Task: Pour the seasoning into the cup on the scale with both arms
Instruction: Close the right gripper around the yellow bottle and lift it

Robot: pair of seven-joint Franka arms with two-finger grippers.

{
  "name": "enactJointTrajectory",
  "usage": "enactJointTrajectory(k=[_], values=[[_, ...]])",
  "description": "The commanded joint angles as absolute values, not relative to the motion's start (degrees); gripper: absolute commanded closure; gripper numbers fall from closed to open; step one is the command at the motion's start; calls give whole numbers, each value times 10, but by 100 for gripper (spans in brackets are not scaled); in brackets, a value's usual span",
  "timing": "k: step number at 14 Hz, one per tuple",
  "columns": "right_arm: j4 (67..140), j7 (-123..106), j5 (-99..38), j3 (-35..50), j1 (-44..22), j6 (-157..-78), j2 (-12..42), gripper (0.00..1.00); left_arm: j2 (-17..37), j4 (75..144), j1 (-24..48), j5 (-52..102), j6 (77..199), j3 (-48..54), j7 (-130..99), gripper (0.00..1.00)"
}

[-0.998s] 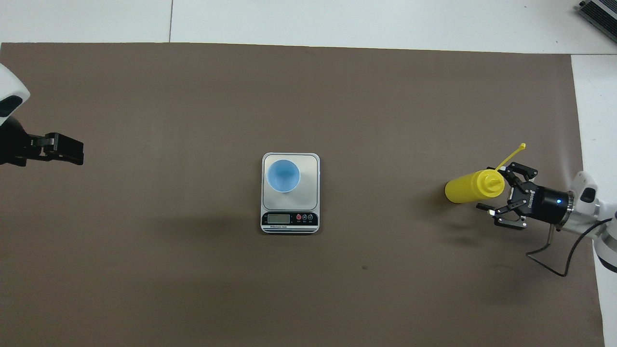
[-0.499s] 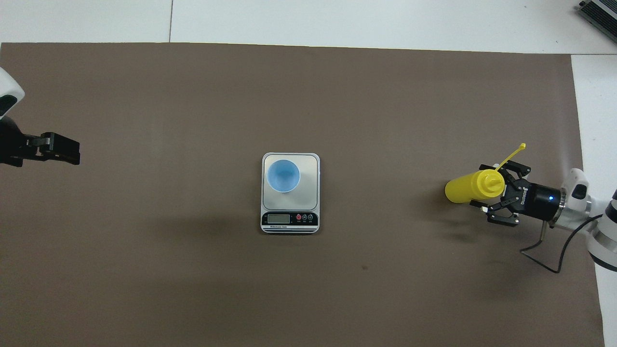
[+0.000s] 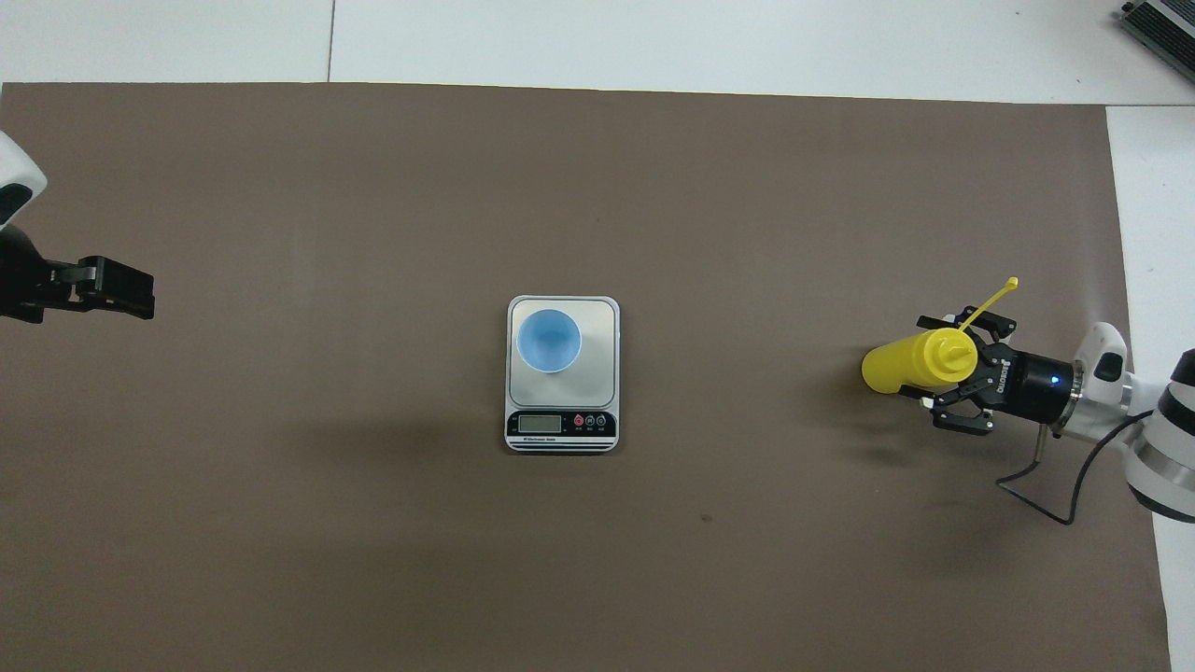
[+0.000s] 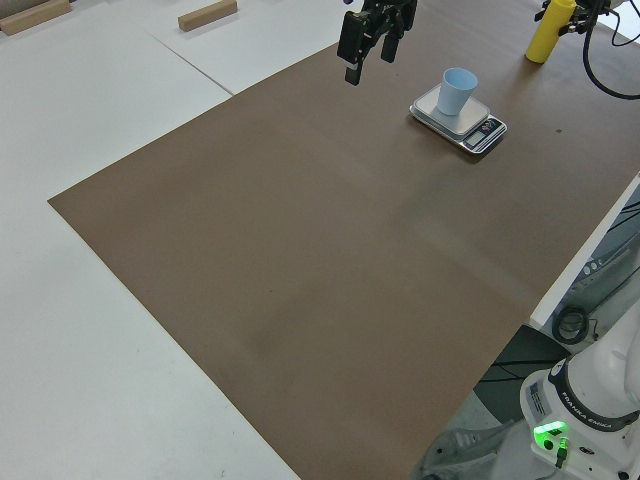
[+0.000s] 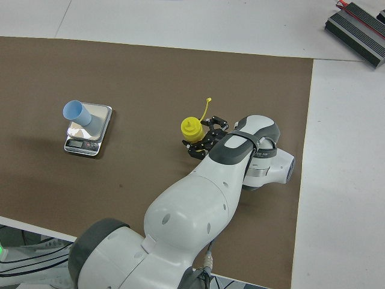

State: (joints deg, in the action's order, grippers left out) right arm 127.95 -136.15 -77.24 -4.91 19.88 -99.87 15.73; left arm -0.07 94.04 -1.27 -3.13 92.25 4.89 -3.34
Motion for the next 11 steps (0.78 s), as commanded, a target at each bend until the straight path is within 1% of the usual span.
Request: enactJointTrajectory(k=[1,2,4,5,6,7,8,10,11], values=[[1281,-1372,-795,-47,198,-1005,161,0,-19,961,-20,-26,927,51,-27,0],[1281,-1372,-795,-47,198,-1006,162,0,-19,961,-20,-26,927,51,-27,0],[1281,-1372,-795,-47,198,-1008,162,29,-19,961,-20,-26,927,51,-27,0],[1281,-1372,-795,-47,198,-1008,162,47,-19,961,-20,-26,927,51,-27,0],[1281,-1373,-795,-47,198,-1008,162,61,-19,961,-20,-26,927,51,-27,0],[1281,-1373,-795,-47,198,-1008,162,68,-19,961,-20,-26,927,51,-27,0],[1281,-1372,-795,-47,198,-1007,162,80,-19,961,-20,-26,927,51,-27,0],[1278,-1369,-795,-47,198,-1005,162,82,-19,961,-20,-26,927,51,-27,0],[1275,-1367,-796,-47,191,-1005,160,86,-19,961,-20,-26,927,51,-27,0]])
